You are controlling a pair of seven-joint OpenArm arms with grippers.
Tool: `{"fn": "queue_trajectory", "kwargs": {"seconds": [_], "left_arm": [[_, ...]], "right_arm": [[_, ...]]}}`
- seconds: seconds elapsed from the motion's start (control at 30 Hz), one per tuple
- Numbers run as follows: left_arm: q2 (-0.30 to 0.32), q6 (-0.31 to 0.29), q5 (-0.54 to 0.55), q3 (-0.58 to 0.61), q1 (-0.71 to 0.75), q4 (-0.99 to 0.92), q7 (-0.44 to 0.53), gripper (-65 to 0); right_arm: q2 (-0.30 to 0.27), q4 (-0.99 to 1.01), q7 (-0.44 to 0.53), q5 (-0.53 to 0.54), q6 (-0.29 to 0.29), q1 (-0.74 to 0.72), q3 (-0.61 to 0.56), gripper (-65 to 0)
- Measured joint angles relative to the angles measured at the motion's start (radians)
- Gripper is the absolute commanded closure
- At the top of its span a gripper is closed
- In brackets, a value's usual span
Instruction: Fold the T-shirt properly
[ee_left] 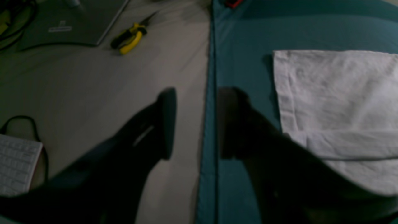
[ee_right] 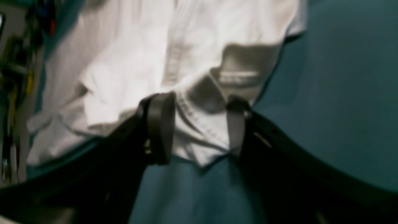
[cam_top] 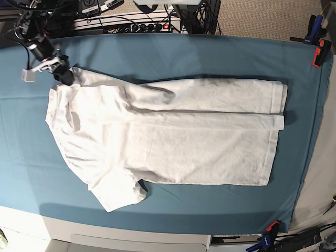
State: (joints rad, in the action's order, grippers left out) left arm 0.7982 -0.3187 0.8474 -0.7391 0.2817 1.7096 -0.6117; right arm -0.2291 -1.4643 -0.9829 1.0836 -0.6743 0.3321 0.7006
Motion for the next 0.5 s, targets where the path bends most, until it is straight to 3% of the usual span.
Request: {"fn": "queue_trajectory", "kwargs": {"seconds": [0.07,0.2,0.5], "left_arm": [[0.000,0.000,0.000,0.000,0.000,0.000,0.000,-22.8],[0.000,0.000,0.000,0.000,0.000,0.000,0.000,-22.8],[-0.031,0.003,-0.028,0.000,0.028,0.000,-0.001,-22.8]], "right_arm": [[-0.001,0.000,0.021,-0.029,0.000,0.000,-0.040,-13.6],[0.000,-0.002,0.023,-0.039,-0.001,-0.003,-0.081,0.0],[0.001,-0.001,-0.001,-0.036,-0.004,0.000,0.013,0.0]]}}
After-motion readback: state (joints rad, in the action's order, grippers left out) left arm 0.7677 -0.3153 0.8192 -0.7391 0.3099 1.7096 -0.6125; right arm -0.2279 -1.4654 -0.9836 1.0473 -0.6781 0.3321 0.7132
